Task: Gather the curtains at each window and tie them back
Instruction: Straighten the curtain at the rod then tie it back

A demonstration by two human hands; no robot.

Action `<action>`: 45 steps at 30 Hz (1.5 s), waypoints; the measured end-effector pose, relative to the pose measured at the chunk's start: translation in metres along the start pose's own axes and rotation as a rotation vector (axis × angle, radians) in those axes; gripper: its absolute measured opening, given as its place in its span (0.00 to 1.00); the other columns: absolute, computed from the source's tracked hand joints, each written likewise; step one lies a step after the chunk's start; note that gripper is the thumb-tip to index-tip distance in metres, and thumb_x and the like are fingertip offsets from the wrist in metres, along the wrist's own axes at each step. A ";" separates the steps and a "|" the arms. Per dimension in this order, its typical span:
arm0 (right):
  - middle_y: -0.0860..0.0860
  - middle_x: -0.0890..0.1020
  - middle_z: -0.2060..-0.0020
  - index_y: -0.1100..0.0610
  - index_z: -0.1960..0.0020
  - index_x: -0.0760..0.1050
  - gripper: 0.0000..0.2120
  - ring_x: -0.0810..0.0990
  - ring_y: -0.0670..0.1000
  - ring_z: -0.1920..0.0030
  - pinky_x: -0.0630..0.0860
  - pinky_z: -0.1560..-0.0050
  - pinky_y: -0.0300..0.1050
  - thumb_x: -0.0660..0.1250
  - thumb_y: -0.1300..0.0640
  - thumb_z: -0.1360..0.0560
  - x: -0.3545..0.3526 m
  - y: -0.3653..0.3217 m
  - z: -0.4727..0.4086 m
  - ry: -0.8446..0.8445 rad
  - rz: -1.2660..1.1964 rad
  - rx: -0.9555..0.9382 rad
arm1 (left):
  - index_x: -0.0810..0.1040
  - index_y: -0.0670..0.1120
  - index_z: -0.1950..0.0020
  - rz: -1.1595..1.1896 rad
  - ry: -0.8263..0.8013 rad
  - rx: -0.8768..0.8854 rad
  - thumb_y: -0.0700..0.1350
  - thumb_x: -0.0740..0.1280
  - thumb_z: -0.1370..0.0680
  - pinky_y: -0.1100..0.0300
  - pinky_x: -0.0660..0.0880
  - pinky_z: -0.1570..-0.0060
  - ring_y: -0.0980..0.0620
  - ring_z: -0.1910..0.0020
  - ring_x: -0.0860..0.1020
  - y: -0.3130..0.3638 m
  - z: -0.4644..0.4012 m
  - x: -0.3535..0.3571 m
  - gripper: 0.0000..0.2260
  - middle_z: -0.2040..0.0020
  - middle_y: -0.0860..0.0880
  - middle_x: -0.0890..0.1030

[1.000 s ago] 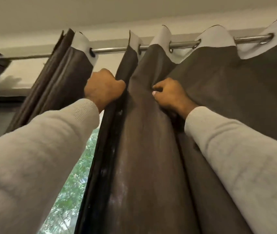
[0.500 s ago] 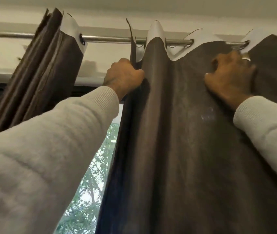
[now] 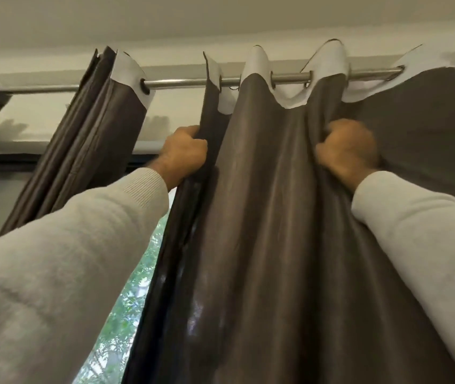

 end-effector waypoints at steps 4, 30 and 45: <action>0.57 0.82 0.34 0.57 0.34 0.82 0.18 0.79 0.61 0.34 0.76 0.36 0.48 0.68 0.60 0.23 0.019 -0.049 0.002 -0.269 -0.241 -0.269 | 0.84 0.50 0.33 0.079 -0.135 0.045 0.39 0.63 0.16 0.44 0.81 0.36 0.44 0.44 0.85 0.036 0.009 0.022 0.15 0.44 0.48 0.87; 0.48 0.80 0.59 0.51 0.56 0.78 0.23 0.81 0.51 0.54 0.76 0.53 0.48 0.62 0.32 0.19 -0.017 -0.024 -0.022 0.117 -0.409 -0.198 | 0.81 0.45 0.40 0.203 -0.059 0.141 0.35 0.74 0.21 0.57 0.85 0.62 0.48 0.55 0.88 0.049 -0.004 -0.011 0.12 0.52 0.45 0.87; 0.55 0.85 0.49 0.54 0.49 0.84 0.44 0.81 0.62 0.40 0.69 0.29 0.72 0.56 0.15 0.34 0.014 -0.097 -0.004 -0.097 -0.206 -0.047 | 0.80 0.44 0.41 0.312 -0.221 0.135 0.35 0.73 0.20 0.60 0.82 0.62 0.50 0.56 0.86 0.004 -0.002 -0.050 0.10 0.52 0.46 0.86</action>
Point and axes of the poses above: each hand's wrist, its own z-axis away from the middle knuckle, its own x-axis out of the palm, y = z × x, the point moved 2 cm from there along -z, towards the middle knuckle
